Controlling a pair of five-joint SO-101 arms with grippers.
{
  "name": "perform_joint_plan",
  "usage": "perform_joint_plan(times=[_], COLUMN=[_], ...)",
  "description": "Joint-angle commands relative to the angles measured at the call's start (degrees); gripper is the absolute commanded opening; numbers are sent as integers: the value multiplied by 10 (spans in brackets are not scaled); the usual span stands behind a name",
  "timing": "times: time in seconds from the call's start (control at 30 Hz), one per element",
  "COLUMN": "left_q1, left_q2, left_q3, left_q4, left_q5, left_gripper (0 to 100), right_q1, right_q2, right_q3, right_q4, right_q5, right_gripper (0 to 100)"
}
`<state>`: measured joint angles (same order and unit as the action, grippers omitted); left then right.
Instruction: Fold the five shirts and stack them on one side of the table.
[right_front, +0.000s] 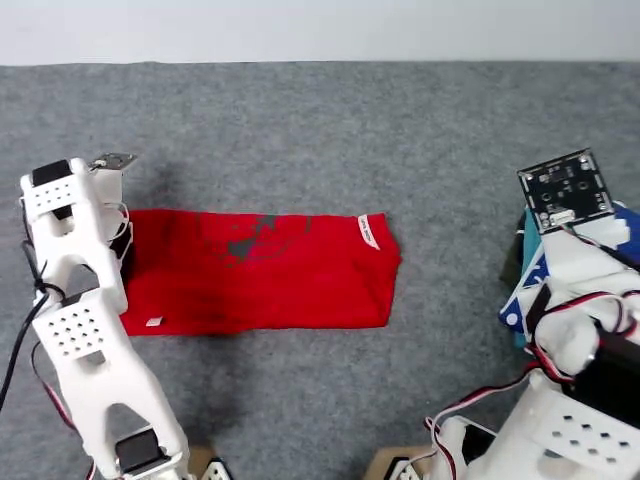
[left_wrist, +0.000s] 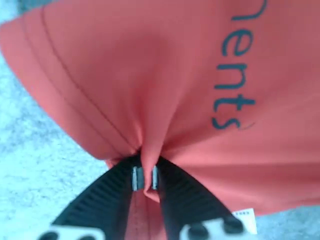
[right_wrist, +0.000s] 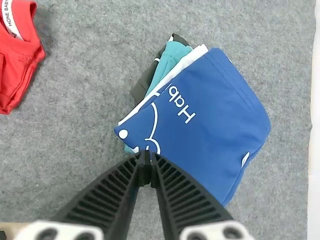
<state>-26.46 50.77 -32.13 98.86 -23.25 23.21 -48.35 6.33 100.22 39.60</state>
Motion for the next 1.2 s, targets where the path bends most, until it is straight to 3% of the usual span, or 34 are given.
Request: perform_joint_plan(times=[0.0,0.3,0.63,0.8,0.93,1.17], left_q1=[3,0,-37,-46,-50,-64], left_q2=[-44,-200,-138,-127,-127,-117], left_q3=[23,40,20,-38,-73,-70], left_q4=[18,17,11,11,16,11], left_q5=[-2,-10,-15,55,-18,-22], left_gripper=[115,182,182,179,211,261], right_q1=[7,7,7,7,6,6], right_q2=[-6,-3,-3,-2,-1,-1], right_q3=[-4,-4,-4,-4,-4,-4], right_q4=[7,6,6,6,5,5], right_q5=[5,5,5,5,5,6], right_gripper=[10,10,10,10,10,11])
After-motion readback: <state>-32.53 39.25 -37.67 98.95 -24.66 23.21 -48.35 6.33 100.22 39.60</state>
